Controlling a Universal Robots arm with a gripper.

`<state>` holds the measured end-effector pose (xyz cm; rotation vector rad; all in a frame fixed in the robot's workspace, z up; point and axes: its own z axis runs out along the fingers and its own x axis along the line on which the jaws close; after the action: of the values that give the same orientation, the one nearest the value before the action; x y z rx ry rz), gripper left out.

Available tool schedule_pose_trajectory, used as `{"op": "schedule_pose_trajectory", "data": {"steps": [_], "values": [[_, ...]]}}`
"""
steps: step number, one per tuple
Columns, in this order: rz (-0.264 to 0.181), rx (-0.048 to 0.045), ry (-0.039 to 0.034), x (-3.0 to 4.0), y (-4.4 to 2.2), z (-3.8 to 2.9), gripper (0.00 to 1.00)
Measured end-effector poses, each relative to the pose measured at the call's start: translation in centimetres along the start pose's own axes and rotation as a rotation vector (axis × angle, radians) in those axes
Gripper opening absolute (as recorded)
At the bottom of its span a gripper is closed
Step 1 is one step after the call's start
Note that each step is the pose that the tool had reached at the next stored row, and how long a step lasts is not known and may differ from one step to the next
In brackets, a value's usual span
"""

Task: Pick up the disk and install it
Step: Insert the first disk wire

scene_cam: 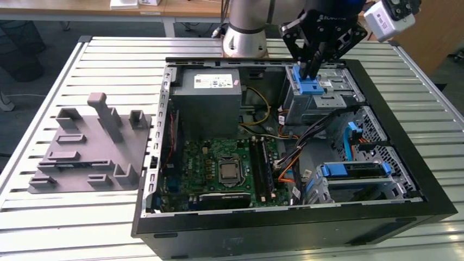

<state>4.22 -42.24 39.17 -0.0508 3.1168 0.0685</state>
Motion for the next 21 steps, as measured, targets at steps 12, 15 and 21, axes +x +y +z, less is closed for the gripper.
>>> {"op": "schedule_pose_trajectory", "data": {"steps": [12,15,21], "values": [[-0.018,-0.0004,0.0008,-0.1,-0.18,0.01,0.24],[-0.017,-0.0001,0.0008,-0.11,-0.2,0.01,0.24],[-0.017,-0.0001,0.0007,-0.11,-0.27,0.0,0.24]]}}
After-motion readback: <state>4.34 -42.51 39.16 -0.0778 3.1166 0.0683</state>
